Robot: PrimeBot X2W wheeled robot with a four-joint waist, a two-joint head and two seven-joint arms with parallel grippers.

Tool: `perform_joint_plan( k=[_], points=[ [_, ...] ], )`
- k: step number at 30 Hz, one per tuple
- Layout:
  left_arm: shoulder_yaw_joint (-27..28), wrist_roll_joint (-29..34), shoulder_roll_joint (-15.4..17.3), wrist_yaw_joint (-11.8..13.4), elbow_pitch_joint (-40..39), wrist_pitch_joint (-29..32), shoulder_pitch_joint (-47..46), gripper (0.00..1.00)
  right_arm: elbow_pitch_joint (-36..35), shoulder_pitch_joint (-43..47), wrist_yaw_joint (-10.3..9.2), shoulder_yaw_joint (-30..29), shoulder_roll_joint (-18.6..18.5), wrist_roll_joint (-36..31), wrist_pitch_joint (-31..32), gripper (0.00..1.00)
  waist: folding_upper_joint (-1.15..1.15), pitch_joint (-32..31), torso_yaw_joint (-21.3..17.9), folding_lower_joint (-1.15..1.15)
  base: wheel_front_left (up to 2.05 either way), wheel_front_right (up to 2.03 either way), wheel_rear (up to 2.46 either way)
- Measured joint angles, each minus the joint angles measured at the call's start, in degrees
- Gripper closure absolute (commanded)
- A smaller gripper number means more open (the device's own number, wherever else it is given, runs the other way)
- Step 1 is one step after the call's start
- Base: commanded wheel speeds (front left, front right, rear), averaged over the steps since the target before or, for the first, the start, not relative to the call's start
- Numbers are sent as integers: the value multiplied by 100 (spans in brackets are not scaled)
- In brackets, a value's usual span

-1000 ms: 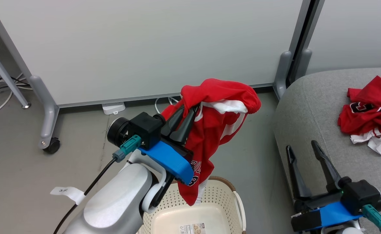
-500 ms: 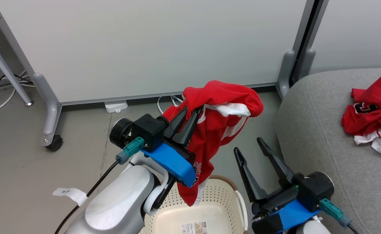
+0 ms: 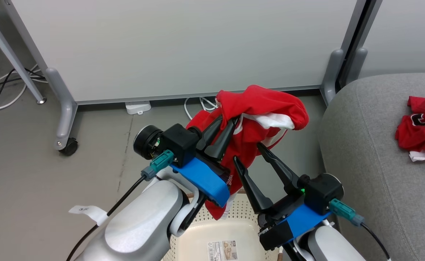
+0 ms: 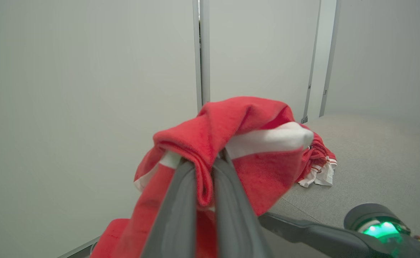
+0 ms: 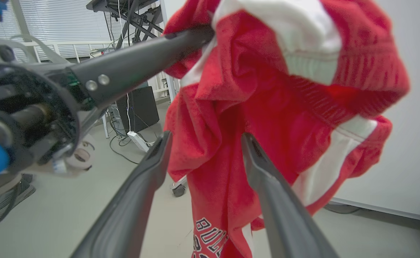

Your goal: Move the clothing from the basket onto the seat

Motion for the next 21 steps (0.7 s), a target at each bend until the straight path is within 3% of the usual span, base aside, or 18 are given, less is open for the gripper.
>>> perform_joint_plan(
  k=[18, 19, 20, 21],
  points=[
    [-229, 90, -369, -158, 215, -102, -293, 100, 892, -1047, 0, 182, 0, 1015, 0, 0, 0, 303, 321, 0, 0, 0, 0],
    [-240, 90, -393, -167, 226, -115, -307, 100, 938, -1081, 0, 182, -1, 1020, -1, 67, 0, 308, 336, 0, 0, 0, 0],
    [-247, 90, -412, -172, 238, -130, -313, 100, 984, -1110, 0, 186, 1, 1018, -1, 100, 0, 312, 348, 0, 0, 0, 0],
    [-256, 90, -422, -174, 254, -138, -314, 100, 1018, -1134, 0, 187, 1, 1020, -1, 100, 0, 314, 359, 0, 0, 0, 0]
  ],
)
